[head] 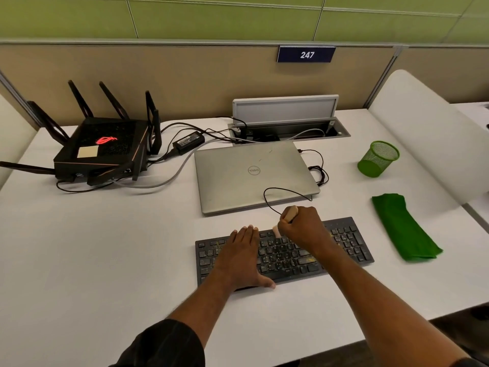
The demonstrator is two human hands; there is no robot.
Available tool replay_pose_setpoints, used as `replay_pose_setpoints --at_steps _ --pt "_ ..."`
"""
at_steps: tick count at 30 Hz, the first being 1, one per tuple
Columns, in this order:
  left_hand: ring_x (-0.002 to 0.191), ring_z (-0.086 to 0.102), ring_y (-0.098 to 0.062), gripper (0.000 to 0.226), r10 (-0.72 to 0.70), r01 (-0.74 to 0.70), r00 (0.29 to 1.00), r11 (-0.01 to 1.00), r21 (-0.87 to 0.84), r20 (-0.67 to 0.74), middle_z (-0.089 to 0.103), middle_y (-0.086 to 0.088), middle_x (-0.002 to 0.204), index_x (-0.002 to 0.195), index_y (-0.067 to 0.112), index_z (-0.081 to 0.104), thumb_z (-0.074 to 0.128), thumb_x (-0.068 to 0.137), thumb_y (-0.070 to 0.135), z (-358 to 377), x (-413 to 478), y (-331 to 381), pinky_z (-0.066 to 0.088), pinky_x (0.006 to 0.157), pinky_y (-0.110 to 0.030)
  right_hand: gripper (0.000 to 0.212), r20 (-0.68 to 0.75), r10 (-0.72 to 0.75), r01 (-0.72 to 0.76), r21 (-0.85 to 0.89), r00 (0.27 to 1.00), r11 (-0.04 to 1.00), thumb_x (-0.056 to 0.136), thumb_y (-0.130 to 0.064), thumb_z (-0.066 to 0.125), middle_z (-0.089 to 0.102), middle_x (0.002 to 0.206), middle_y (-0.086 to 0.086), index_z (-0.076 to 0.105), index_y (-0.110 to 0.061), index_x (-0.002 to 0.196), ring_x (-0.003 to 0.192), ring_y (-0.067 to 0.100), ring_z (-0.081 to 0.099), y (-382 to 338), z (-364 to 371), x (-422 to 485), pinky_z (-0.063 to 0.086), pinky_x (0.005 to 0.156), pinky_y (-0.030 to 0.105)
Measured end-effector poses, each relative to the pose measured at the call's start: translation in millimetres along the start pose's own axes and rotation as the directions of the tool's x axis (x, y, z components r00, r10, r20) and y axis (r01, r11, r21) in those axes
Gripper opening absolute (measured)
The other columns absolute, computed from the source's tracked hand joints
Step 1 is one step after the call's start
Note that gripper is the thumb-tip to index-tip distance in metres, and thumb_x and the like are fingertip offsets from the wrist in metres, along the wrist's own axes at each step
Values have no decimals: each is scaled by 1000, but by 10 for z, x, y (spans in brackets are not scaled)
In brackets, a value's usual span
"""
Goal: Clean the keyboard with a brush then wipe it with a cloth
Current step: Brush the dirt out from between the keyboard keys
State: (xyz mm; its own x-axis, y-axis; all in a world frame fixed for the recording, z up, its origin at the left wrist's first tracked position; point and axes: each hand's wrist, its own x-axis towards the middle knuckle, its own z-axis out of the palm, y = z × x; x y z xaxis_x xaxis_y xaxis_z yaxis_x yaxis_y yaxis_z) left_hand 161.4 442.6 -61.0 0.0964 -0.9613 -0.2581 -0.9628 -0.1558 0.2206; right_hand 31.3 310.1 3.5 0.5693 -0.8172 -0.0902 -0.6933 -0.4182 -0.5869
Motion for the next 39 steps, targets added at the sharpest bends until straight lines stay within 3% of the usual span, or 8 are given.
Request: replay_pose_setpoints --at_steps 3,7,10,13,19,30,36,39 --pt "157 -4 -28 143 -5 5 1000 1000 0 -3 -5 -14 170 161 6 -6 58 67 92 1 2 -23 -6 124 -41 15 -29 0 0 18 1000 1000 84 -16 64 67 63 -7 71 -17 70 55 1 62 -29 -2 -6 43 51 11" --pt "157 -2 -29 148 -4 4 1000 1000 14 5 -3 -14 170 160 5 -5 61 62 93 -4 -33 -68 -3 127 -44 8 -79 -12 22 127 997 992 86 -15 66 67 70 -7 73 -17 84 58 -4 60 -119 36 -33 41 48 6" --pt "157 -2 -28 150 -1 1 1000 1000 21 15 -4 -14 170 161 6 -5 62 59 94 -7 -61 -109 0 127 -45 8 -51 -26 32 109 998 993 86 -17 66 68 72 -6 74 -17 85 63 0 63 -136 95 -37 42 52 8" --pt "157 -3 -29 149 0 0 1000 1000 26 10 -4 -14 170 161 6 -5 61 60 94 -5 -82 -152 -1 127 -45 8 12 -32 31 79 999 996 85 -17 66 70 72 -2 73 -14 81 64 8 64 -124 144 -45 46 57 19" --pt "157 -1 -29 147 -6 6 1000 1000 24 -10 -3 -15 170 161 6 -4 60 62 94 11 -107 -177 -2 127 -43 9 -18 -53 54 61 998 997 85 -18 66 69 68 -2 70 -14 78 63 10 65 -167 149 -46 54 58 25" --pt "157 -2 -29 147 -6 6 1000 1000 30 -6 -4 -15 170 161 6 -5 57 63 95 23 -112 -189 -2 127 -44 9 -22 -36 37 35 999 999 87 -20 66 69 69 -3 71 -16 80 63 7 64 -160 172 -55 45 56 17" --pt "157 -1 -29 146 -5 6 1000 1000 30 -3 -2 -14 170 161 6 -4 59 63 94 10 -113 -192 1 127 -46 11 -15 -14 15 62 1000 998 85 -17 65 69 68 -2 72 -14 77 60 8 65 -153 129 -42 52 58 25" --pt "157 1 -29 145 -8 9 1000 999 31 -8 0 -14 170 161 6 -3 59 63 94 1 -127 -201 3 127 -47 8 -53 -24 29 103 998 994 86 -18 66 70 72 -4 72 -17 82 64 4 65 -185 137 -37 47 56 17"
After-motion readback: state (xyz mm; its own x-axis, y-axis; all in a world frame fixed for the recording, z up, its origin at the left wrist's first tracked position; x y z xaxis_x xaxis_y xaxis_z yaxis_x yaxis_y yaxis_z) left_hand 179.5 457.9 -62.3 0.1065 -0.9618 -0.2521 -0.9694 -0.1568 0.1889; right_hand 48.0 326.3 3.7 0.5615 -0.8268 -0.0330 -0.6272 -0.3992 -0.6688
